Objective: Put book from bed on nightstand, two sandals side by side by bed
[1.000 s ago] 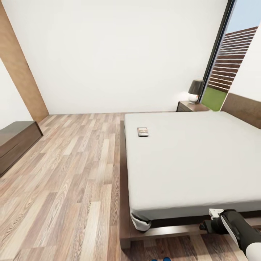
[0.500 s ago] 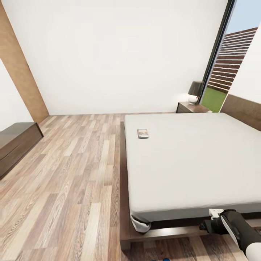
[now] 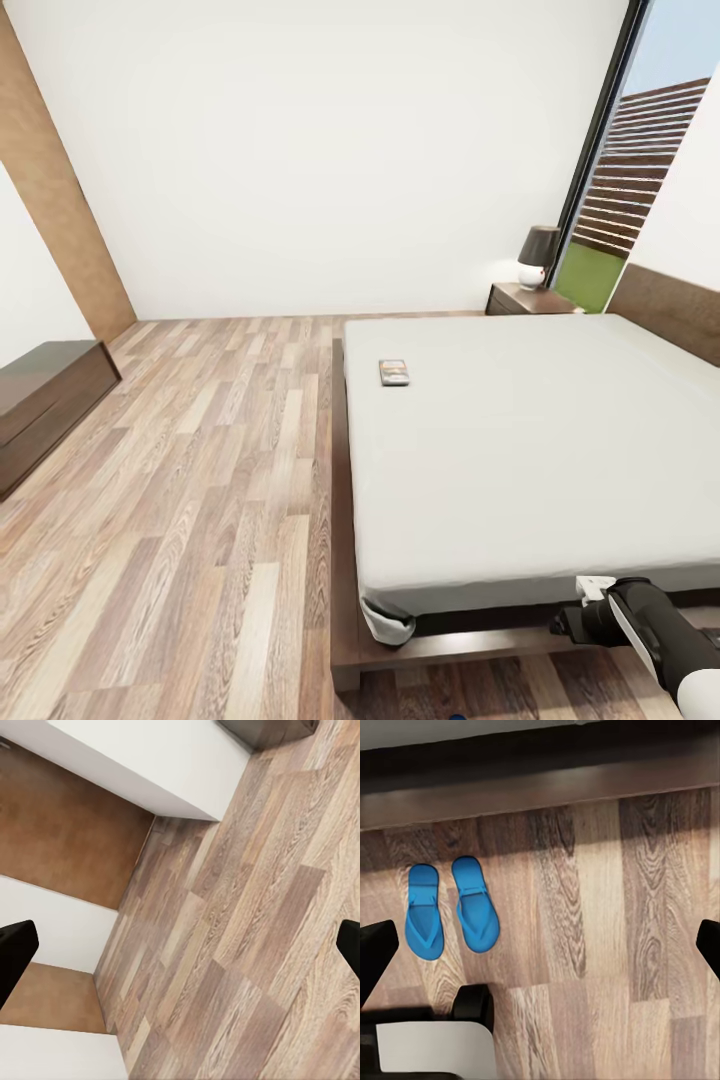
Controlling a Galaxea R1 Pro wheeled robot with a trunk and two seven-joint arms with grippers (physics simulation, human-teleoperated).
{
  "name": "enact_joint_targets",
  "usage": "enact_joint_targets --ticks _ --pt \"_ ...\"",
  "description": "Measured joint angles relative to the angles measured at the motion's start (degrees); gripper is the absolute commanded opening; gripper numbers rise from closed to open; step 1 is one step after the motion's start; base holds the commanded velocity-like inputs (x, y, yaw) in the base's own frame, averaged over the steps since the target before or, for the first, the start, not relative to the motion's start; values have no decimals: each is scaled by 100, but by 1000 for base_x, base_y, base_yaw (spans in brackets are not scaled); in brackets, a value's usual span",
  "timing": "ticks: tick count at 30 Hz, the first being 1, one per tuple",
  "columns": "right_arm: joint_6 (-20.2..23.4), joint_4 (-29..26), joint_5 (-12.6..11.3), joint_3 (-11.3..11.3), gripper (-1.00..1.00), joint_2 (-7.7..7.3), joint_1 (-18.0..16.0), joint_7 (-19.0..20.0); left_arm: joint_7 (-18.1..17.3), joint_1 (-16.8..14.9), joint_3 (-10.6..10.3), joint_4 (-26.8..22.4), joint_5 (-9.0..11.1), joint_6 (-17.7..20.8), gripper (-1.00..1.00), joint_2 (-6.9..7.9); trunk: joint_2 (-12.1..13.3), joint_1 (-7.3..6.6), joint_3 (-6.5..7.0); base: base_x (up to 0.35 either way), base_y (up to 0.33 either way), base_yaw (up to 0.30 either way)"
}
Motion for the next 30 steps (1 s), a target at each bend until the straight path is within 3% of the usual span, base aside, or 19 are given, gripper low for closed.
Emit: enact_joint_targets --ticks 30 --pt "2 8 3 2 100 1 0 -1 -1 5 0 96 0 -5 100 -5 1204 -659 539 0 0 0"
